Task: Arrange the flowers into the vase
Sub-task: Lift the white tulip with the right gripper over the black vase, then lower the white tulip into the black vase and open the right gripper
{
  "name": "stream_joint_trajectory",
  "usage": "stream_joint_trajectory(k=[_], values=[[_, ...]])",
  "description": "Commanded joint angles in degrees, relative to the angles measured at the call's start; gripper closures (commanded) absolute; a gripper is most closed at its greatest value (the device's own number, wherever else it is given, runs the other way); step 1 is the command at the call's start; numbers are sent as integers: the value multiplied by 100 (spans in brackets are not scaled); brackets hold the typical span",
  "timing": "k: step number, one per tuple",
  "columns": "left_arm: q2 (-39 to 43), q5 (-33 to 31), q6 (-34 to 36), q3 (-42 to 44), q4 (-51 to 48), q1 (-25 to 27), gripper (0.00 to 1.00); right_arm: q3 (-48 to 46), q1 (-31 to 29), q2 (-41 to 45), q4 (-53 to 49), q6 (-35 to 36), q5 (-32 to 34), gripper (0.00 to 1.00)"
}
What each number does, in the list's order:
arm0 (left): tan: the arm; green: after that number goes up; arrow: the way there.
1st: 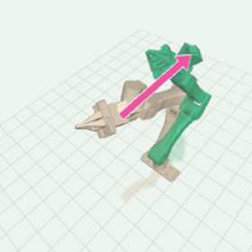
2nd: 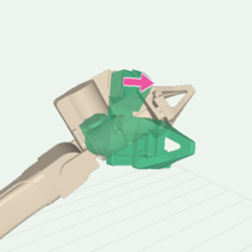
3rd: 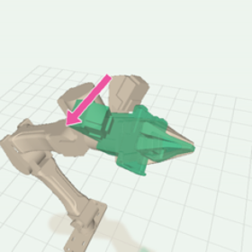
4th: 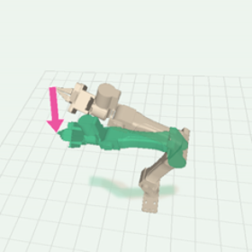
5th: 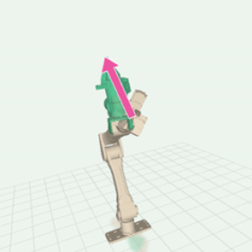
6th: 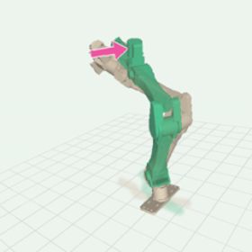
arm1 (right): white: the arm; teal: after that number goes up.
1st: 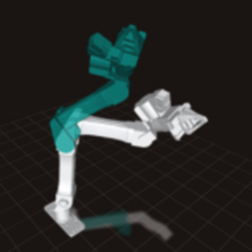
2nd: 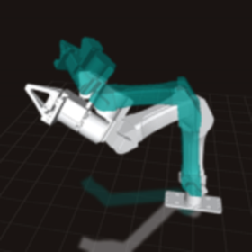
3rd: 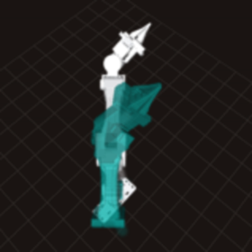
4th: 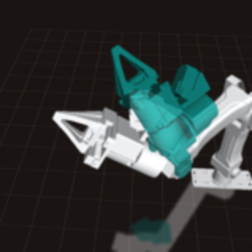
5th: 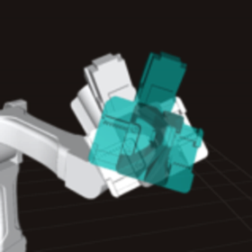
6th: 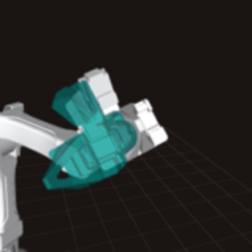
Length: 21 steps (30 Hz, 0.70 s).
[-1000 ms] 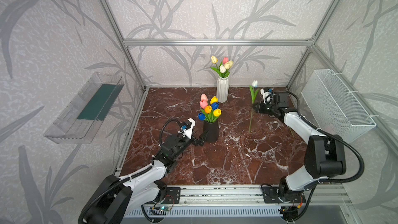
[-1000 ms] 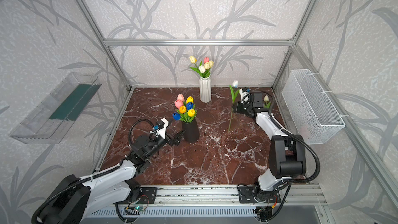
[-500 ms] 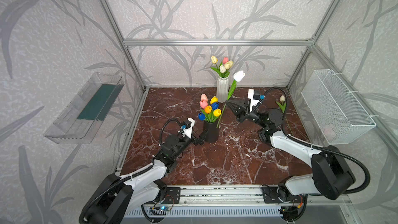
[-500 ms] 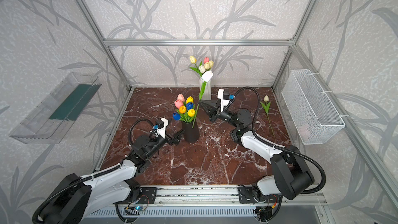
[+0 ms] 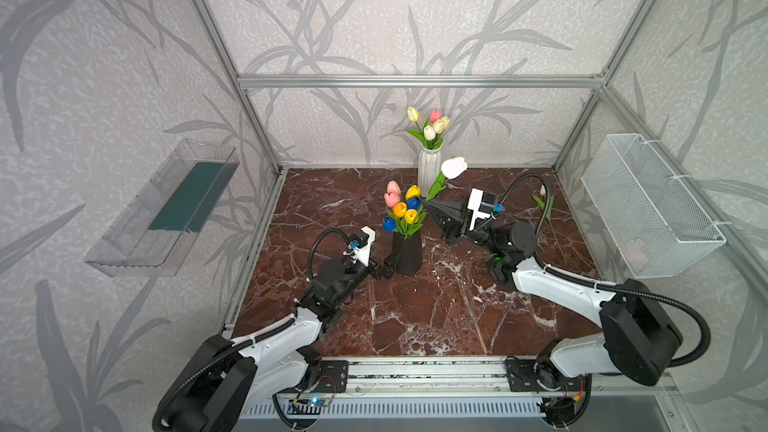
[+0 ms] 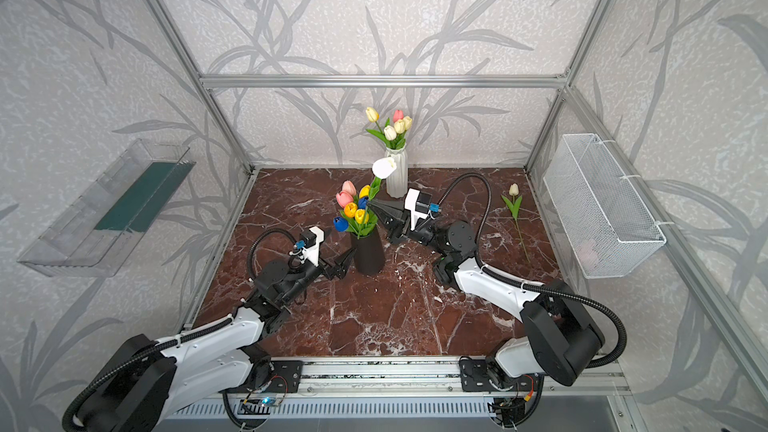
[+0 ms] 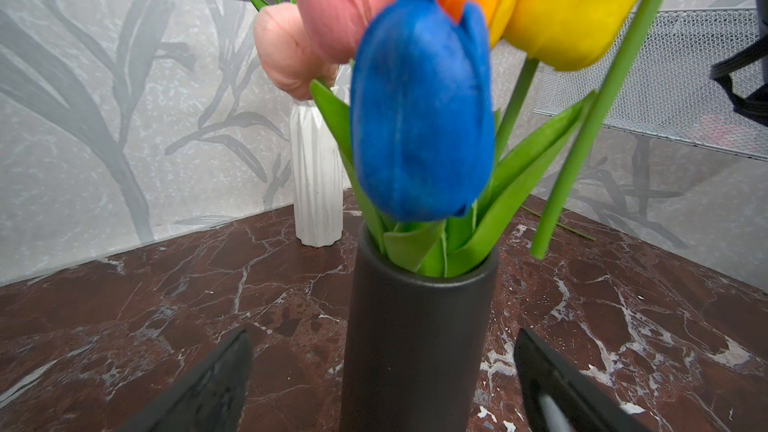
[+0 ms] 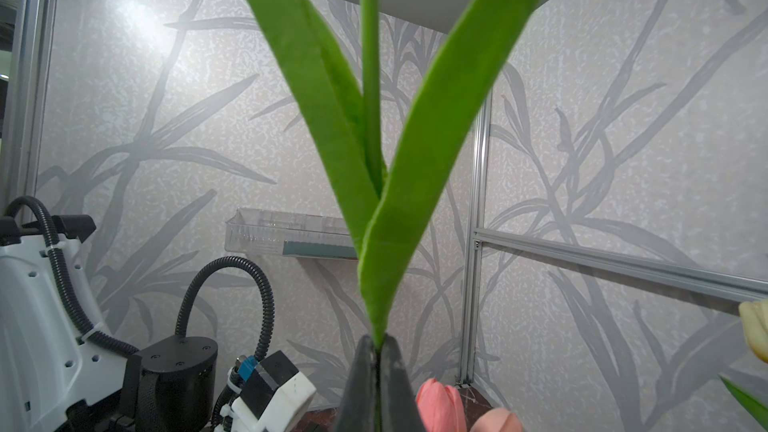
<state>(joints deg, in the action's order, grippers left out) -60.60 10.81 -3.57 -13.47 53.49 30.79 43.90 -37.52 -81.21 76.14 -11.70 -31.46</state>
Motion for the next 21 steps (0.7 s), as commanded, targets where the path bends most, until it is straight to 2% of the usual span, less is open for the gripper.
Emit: stream_joint_trajectory(k=[1, 14, 21], values=[[136, -55, 41, -73, -45, -22, 2, 31, -9, -128, -2, 630, 297, 100], [171, -103, 67, -32, -59, -23, 2, -285, -54, -289, 100, 1153, 825, 100], [100, -88, 50, -32, 23, -20, 2, -179, -85, -512, -400, 1222, 306, 100]])
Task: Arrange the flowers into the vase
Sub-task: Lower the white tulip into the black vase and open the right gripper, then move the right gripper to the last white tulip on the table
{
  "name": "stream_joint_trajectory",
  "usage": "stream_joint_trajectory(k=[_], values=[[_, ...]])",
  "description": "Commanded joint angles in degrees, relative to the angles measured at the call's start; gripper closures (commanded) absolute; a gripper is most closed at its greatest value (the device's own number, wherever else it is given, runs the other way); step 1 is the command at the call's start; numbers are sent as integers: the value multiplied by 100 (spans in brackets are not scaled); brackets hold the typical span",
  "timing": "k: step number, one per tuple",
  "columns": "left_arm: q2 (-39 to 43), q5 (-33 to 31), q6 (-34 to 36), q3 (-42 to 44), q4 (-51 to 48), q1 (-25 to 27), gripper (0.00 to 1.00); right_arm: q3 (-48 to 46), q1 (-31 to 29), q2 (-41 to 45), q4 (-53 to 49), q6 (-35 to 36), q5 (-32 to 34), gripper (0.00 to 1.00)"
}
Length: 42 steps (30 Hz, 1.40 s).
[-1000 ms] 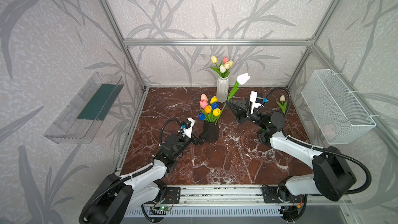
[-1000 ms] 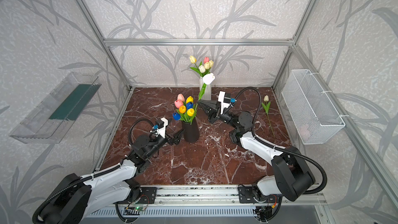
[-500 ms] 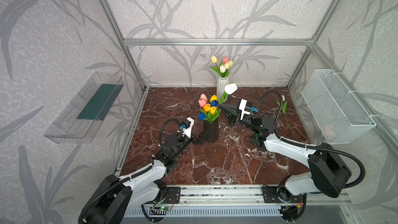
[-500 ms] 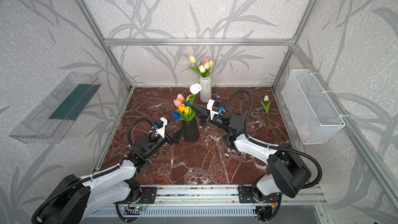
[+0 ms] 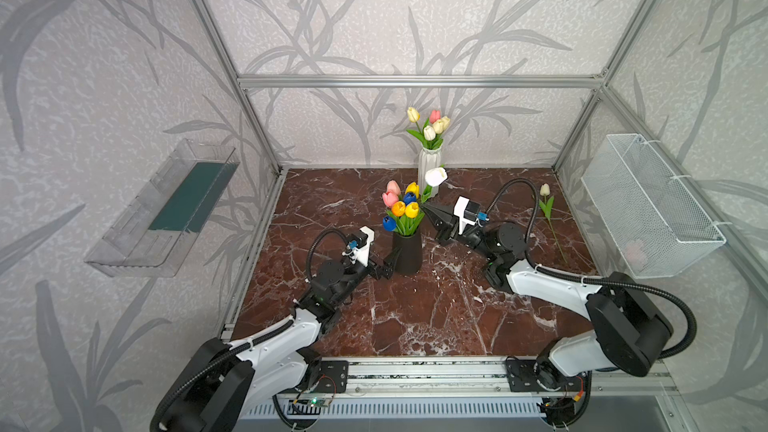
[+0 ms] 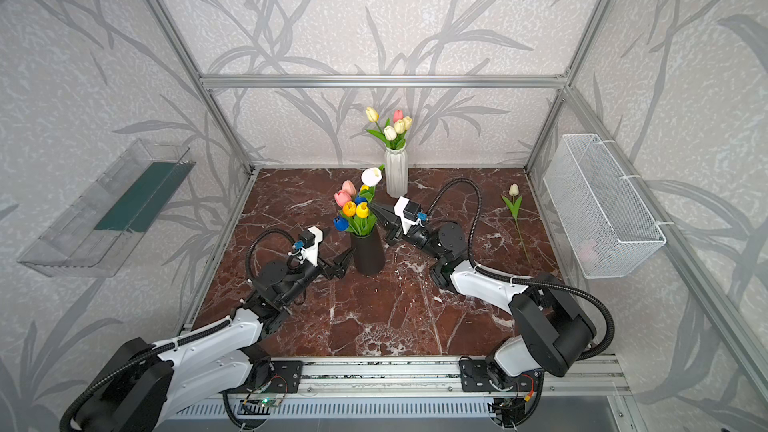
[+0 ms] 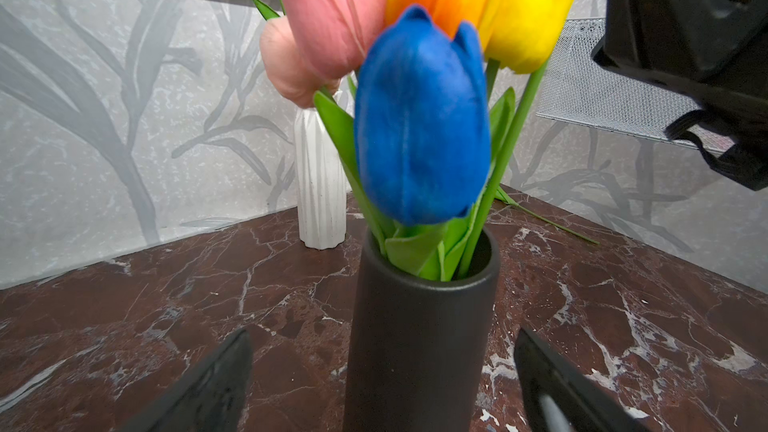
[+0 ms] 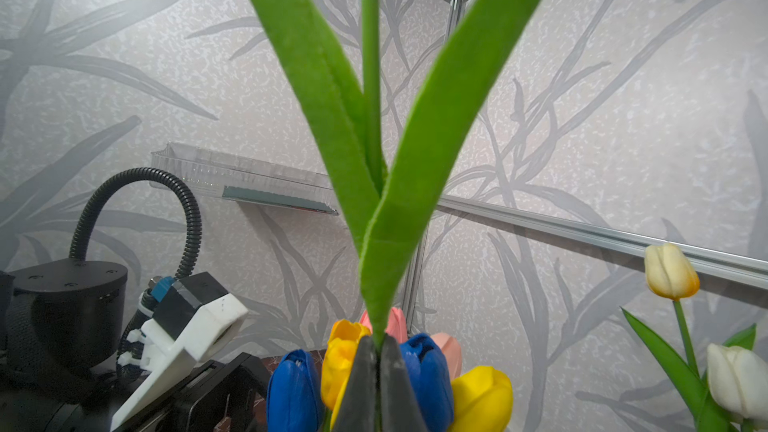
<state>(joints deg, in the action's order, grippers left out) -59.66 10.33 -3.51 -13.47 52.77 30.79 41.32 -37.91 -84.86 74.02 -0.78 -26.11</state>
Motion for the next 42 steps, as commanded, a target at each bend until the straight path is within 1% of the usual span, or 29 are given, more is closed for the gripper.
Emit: stream_joint_trajectory(k=[1, 7, 10, 12, 13, 16, 19, 21, 26, 27, 29, 30, 32, 33, 34, 35, 36, 38, 39, 40, 42], values=[[13, -47, 47, -24, 95, -21, 2, 26, -62, -198, -196, 146, -245, 100], [36, -99, 68, 34, 81, -22, 2, -361, -150, -372, -180, 198, -294, 99], [46, -102, 76, 26, 78, -25, 2, -396, -142, -310, -650, 236, -242, 86], [60, -108, 87, 17, 75, -20, 2, -367, -130, -189, -1150, 307, -167, 74], [52, -114, 88, 25, 92, -22, 2, -366, -121, -96, -1335, 344, -170, 69], [35, -100, 76, 37, 111, -20, 2, -397, -82, 225, -1739, 373, 50, 59], [-2, -66, 63, 51, 165, -20, 2, -409, 35, 577, -2110, 326, 82, 57], [-11, -59, 61, 39, 173, -22, 2, -519, 103, 868, -2260, 350, 167, 51], [42, -59, 113, 56, 162, -20, 2, -980, 436, 1702, -2404, 426, 147, 43], [42, -69, 122, 68, 162, -27, 2, -1054, 519, 1901, -2515, 482, 227, 42], [42, -46, 116, 60, 187, -28, 2, -1243, 641, 2219, -2598, 586, 640, 40], [42, -19, 110, 57, 211, -22, 2, -1283, 785, 2322, -2679, 591, 734, 39], [48, 17, 74, 32, 267, -20, 2, -1276, 1182, 2433, -2748, 406, 529, 39], [67, 55, 65, 16, 280, -20, 2, -1196, 1336, 2443, -2931, 371, 716, 39], [92, 88, 54, 0, 269, -21, 2, -1026, 1424, 2412, -3417, 408, 1152, 39], [124, 139, 44, -38, 230, -20, 2, -702, 1557, 2278, -4076, 465, 1750, 39], [162, 206, 53, -74, 159, -20, 2, -344, 1730, 2033, -4687, 478, 2296, 39], [217, 309, 119, -137, -11, -20, 2, 407, 2182, 1407, -5870, 458, 3041, 36], [235, 317, 160, -139, -78, -25, 2, 854, 2468, 1033, -6465, 366, 3323, 35], [252, 291, 183, -121, -105, -20, 2, 1192, 2732, 710, -6926, 225, 3466, 35], [288, 215, 193, -22, -21, -20, 2, 1839, 3361, 40, -7675, -65, 3404, 35]])
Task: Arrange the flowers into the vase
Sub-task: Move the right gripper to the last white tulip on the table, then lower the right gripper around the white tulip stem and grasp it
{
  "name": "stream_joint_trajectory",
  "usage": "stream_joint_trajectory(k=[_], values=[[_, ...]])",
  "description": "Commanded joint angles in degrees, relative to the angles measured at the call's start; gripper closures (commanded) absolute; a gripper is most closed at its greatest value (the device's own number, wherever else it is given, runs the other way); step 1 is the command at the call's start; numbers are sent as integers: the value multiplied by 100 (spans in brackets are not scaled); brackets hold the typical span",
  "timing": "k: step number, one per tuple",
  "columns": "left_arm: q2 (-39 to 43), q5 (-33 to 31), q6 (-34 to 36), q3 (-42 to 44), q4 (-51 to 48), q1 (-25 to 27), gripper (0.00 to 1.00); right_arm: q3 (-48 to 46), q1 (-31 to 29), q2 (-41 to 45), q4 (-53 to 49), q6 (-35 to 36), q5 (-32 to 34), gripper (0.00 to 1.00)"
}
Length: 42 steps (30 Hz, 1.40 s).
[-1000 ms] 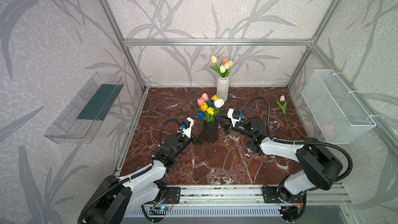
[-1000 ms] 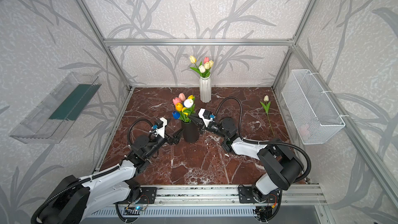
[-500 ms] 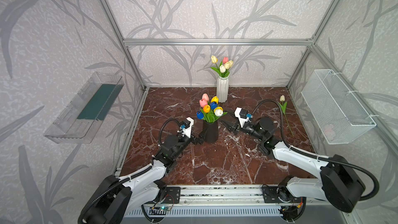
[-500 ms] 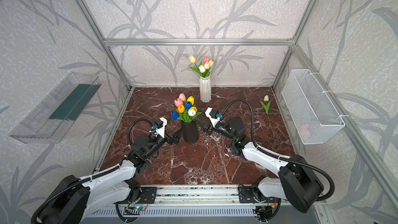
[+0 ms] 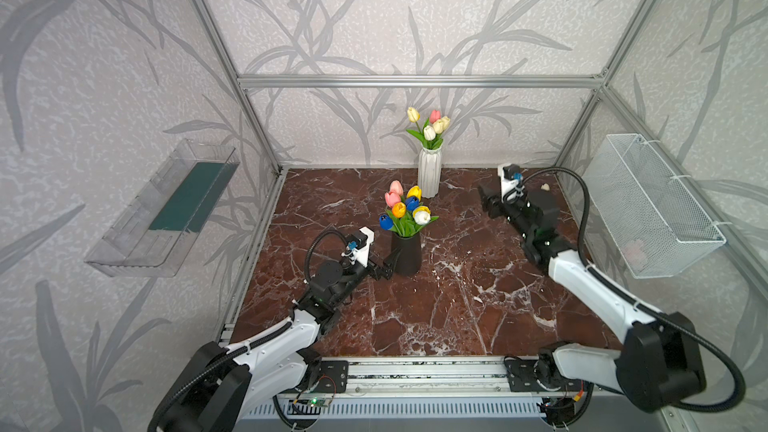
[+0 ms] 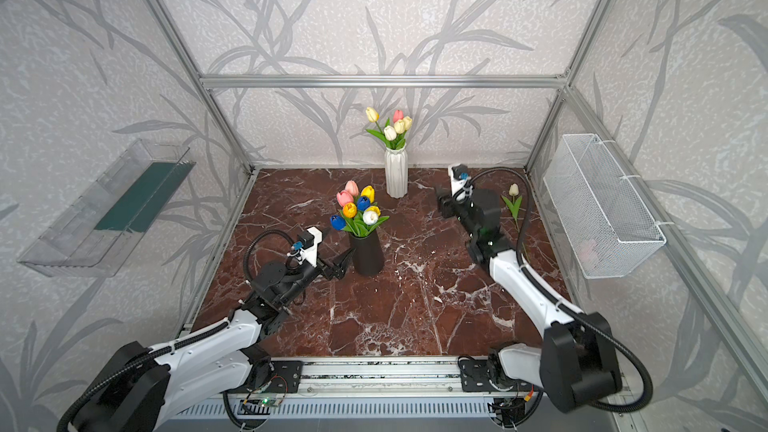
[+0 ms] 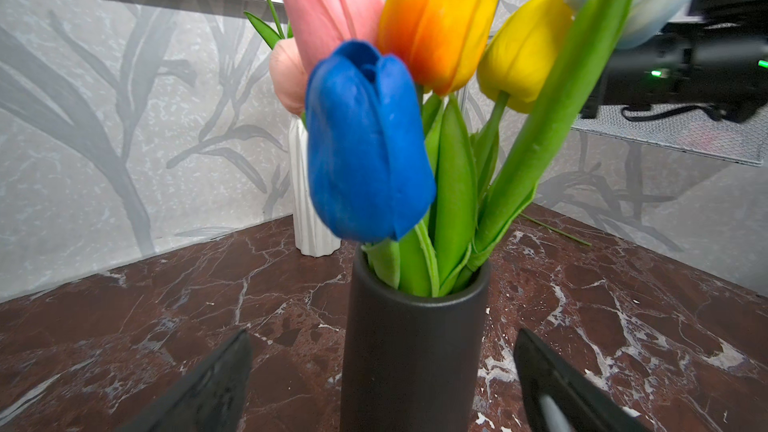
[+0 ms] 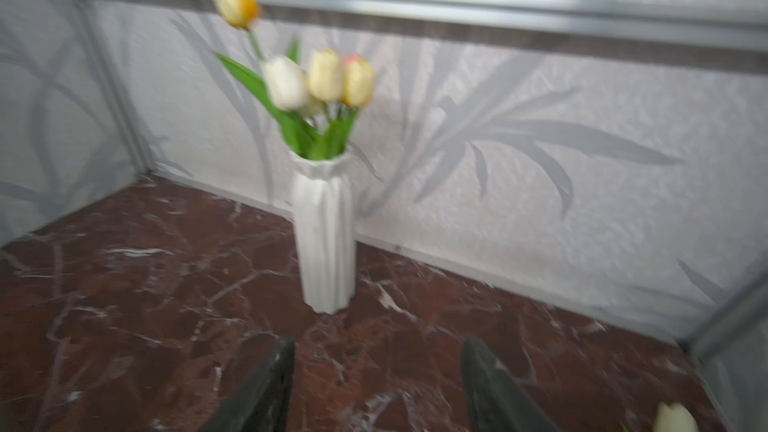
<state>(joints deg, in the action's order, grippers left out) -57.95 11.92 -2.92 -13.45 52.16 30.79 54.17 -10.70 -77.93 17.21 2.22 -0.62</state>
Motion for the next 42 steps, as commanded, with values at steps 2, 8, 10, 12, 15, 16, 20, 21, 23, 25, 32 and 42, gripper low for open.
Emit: stream_joint_trajectory(k=[2, 8, 10, 12, 15, 16, 20, 21, 23, 25, 32, 42], values=[[176, 12, 123, 80, 124, -20, 2, 1060, 1056, -1162, -2554, -483, 933, 35], [419, -74, 207, 133, -176, -21, 2, 2051, 1502, -2519, -3378, -264, 1186, 32], [438, -94, 245, 141, -209, -20, 2, 2283, 1665, -2886, -3520, -273, 997, 29], [442, -114, 265, 141, -224, -20, 2, 2448, 1760, -3188, -3580, -206, 937, 26], [393, -127, 266, 150, -206, -24, 2, 2622, 1914, -3530, -3592, -242, 751, 25], [367, -136, 257, 144, -211, -25, 2, 2715, 1966, -3633, -3671, -302, 692, 24], [209, -94, 247, 102, -104, -21, 2, 3360, 2150, -4099, -4362, -395, 457, 24], [176, -86, 238, 89, -84, -27, 2, 3520, 2179, -4213, -4523, -410, 428, 24], [122, -85, 235, 72, -66, -24, 2, 3811, 2229, -4454, -4819, -474, 320, 24], [87, -83, 238, 56, -40, -20, 2, 4196, 2261, -4678, -5321, -484, 200, 24], [82, -89, 270, 16, -107, -20, 2, 4691, 2265, -4953, -5980, -558, -172, 26], [-56, -50, 250, -109, -75, -25, 2, 5112, 2266, -5424, -6552, -558, -375, 26]])
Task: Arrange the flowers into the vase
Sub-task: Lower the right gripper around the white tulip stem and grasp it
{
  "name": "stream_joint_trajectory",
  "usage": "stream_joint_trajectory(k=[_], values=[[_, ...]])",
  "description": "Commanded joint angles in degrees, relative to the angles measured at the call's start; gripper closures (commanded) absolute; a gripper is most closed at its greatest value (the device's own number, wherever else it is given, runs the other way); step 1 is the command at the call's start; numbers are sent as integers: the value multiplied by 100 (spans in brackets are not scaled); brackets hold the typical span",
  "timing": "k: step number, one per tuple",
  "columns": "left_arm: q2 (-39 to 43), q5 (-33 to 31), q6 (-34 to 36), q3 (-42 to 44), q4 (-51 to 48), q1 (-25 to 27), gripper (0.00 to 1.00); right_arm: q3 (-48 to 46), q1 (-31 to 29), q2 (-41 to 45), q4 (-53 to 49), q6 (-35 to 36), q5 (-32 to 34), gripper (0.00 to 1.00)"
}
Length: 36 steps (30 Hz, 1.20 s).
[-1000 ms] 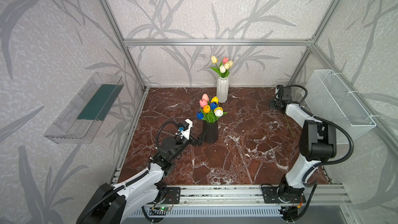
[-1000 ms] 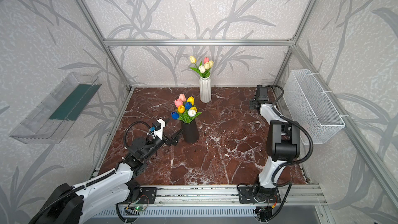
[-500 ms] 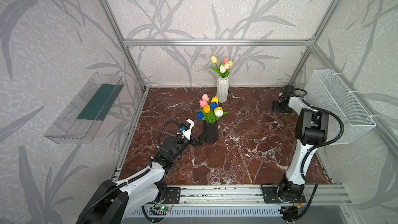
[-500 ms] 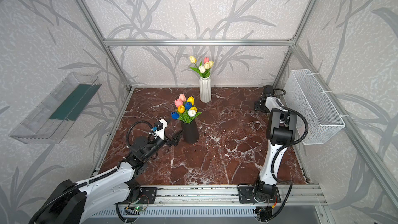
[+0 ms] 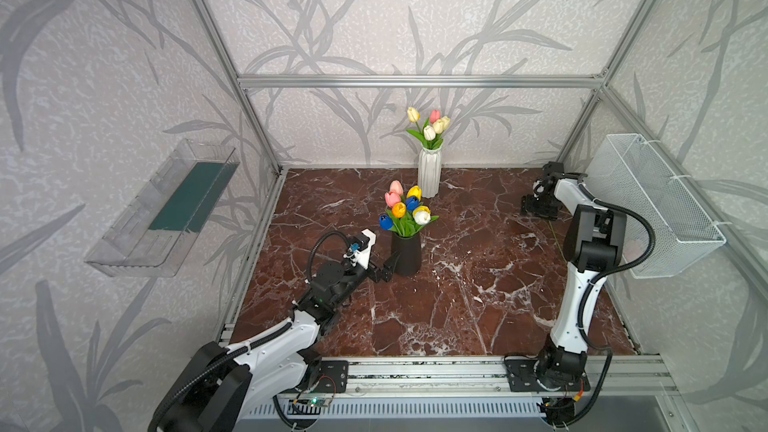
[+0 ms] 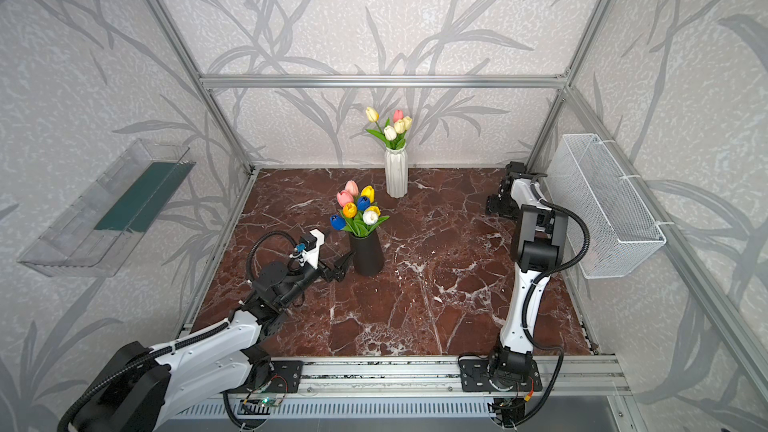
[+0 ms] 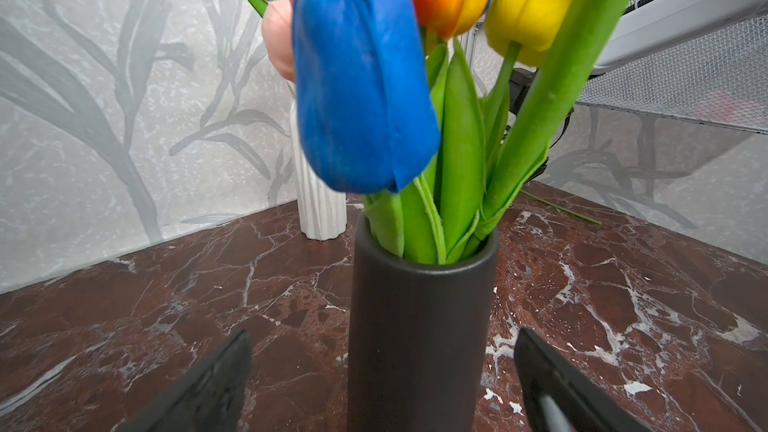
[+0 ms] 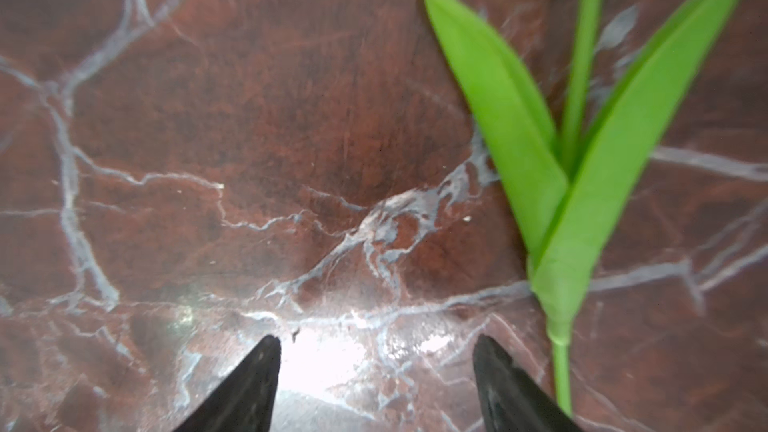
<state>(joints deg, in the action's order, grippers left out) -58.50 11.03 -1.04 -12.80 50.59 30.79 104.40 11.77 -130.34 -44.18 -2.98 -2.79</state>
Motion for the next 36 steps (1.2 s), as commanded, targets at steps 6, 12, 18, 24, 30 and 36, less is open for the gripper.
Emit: stream_joint_trajectory(k=[6, 12, 18, 24, 30, 36], values=[[125, 7, 66, -89, 162, -20, 2, -35, 6, -108, -322, -146, -492, 60], [234, -28, 104, -54, 55, -21, 2, -806, -89, 836, 219, -146, 9, 60], [147, -39, 112, -30, 178, -25, 2, -627, 11, 901, 314, -36, 1080, 43], [195, -79, 147, 37, 204, -22, 2, -280, 241, 531, -32, 32, 1025, 31], [438, -144, 251, 81, -72, -21, 2, -122, 411, 167, -208, 39, 706, 28], [641, -190, 272, 161, -143, -24, 2, -50, 502, -81, -429, 32, 341, 38]])
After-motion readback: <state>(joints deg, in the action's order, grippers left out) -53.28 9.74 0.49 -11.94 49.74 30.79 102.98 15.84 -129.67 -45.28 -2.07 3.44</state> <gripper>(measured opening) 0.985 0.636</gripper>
